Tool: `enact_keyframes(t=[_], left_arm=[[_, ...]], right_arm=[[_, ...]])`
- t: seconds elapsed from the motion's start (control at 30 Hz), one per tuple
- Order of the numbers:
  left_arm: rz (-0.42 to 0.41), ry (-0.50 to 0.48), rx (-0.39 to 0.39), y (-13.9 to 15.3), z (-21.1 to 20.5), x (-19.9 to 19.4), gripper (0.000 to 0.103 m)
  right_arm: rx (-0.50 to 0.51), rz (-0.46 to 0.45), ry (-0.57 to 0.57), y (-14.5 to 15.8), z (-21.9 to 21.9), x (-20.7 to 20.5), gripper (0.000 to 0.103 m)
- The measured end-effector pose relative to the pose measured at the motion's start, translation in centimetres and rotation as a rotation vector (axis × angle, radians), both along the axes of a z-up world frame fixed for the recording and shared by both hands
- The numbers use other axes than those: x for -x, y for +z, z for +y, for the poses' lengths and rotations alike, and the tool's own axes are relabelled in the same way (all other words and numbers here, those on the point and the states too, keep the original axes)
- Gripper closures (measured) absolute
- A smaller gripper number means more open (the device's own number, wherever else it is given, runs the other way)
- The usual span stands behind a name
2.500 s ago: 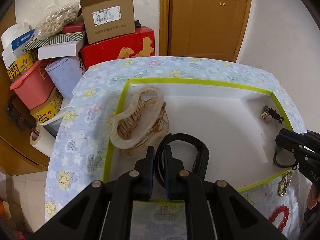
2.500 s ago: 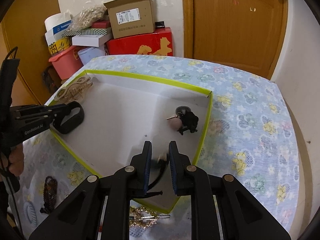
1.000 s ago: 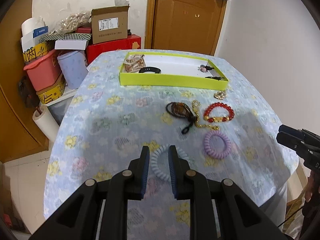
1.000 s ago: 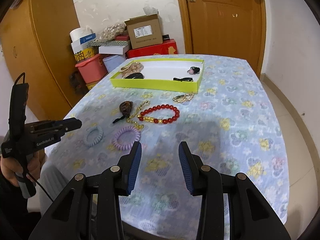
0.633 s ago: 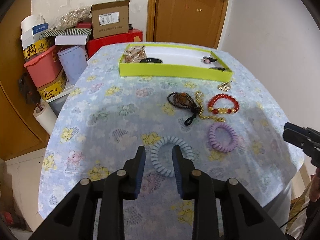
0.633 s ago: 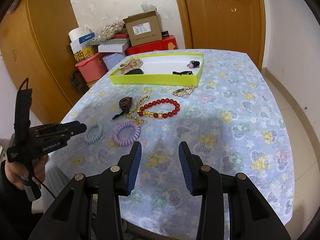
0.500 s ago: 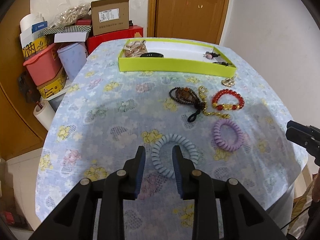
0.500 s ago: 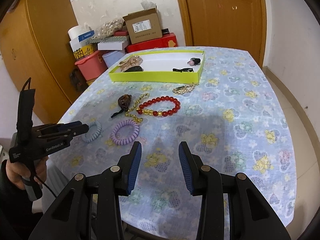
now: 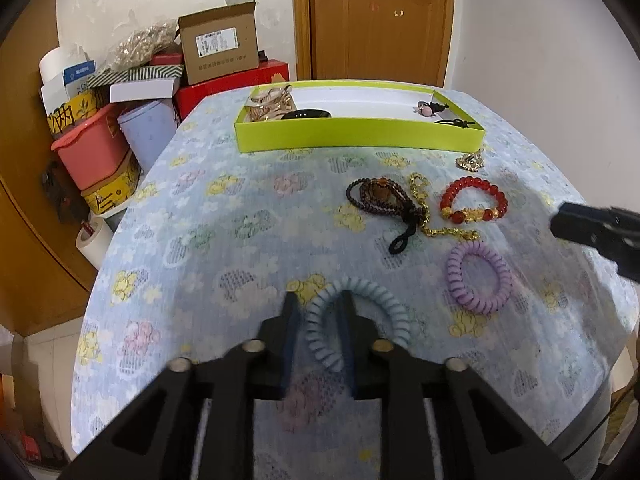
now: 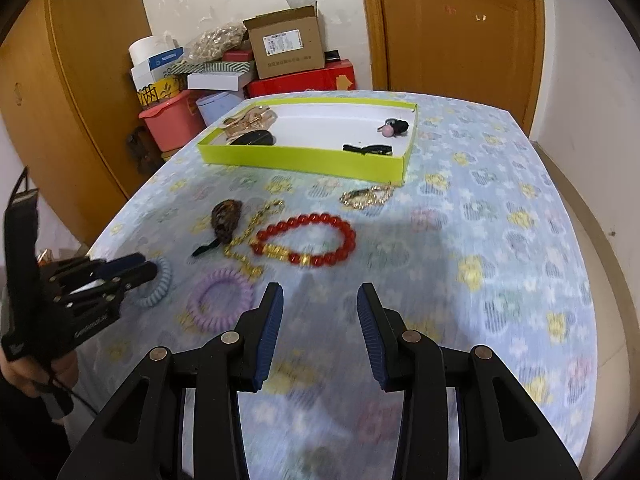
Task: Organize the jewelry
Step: 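Grasp the light blue coil hair tie with the left tool, then grasp the gold chain bracelet with the right tool while the left tool holds the coil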
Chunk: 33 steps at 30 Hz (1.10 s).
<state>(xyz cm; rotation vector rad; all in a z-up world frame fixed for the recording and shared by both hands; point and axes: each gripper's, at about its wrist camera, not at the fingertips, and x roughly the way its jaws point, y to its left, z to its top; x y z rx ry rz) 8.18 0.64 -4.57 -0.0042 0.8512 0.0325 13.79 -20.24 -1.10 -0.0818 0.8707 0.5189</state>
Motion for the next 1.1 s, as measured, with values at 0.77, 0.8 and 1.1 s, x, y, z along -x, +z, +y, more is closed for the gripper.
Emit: enact_keyframes(t=[0.77,0.8,1.1], left_arm=[[-0.015,-0.022,0.079,0.1,1.4,-1.6,0.094],[-0.015,-0.023,0.082,0.1,1.5,-1.6,0.094],[-0.014,-0.037,0.097,0.1,1.7,-2.0,0.094]], right_arm=[[-0.058,0.097,-0.102,-1.5,1.2,-10.2,0.063],[-0.055,0.101,-0.109,-1.6,1.4,-10.5,0.063],[0.001,0.093,-0.170,-2.1,2.3,-11.9,0.063]])
